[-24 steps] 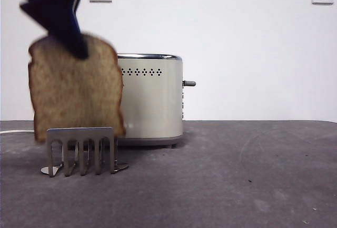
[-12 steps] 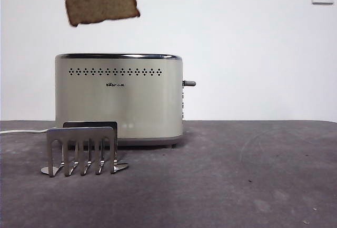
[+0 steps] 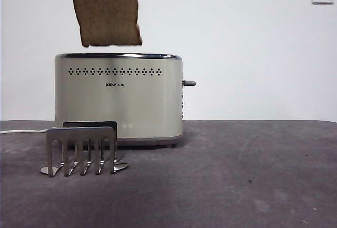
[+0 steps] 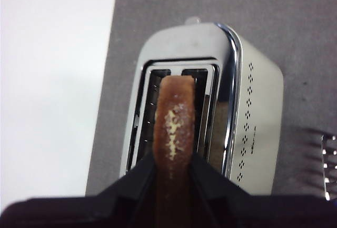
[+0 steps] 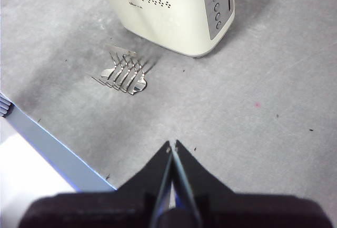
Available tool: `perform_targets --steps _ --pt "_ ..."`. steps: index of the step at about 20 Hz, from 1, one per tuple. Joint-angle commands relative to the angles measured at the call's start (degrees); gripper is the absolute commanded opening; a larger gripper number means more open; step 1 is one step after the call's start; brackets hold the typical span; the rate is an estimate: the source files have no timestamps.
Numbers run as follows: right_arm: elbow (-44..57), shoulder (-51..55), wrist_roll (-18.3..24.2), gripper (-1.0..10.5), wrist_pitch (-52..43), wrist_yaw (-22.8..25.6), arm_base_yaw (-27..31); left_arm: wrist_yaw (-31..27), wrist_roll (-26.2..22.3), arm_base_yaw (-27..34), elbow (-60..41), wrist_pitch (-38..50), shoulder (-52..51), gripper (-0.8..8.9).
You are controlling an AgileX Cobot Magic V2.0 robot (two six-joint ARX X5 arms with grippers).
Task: Pick up a slice of bread from the rack,put the bread on the toaster,press the button
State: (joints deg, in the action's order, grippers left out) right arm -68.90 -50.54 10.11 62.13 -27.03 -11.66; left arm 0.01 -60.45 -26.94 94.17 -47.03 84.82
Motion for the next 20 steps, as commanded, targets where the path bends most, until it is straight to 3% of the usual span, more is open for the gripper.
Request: perform_targets --steps 1,13,17,20 --pt "-0.1 -0.7 0.5 -0.1 -0.1 -0.1 -0.2 0.5 -1.4 0.8 -0.1 1.1 1.5 -0.1" --pt "-0.1 -2.8 0.5 -0.1 -0.1 -0.1 -0.2 5.0 -1.7 2.9 -0.1 1.6 7.5 -0.1" --pt "-0.1 -3.0 0.5 -0.1 -0.2 -0.1 -0.2 5.2 1.0 4.5 -0.1 3.0 10.8 0.06" --pt "-0.1 -3.6 0.9 -0.1 -0.4 0.0 -0.2 5.2 3.9 4.6 -0.1 4.8 11.8 1.9"
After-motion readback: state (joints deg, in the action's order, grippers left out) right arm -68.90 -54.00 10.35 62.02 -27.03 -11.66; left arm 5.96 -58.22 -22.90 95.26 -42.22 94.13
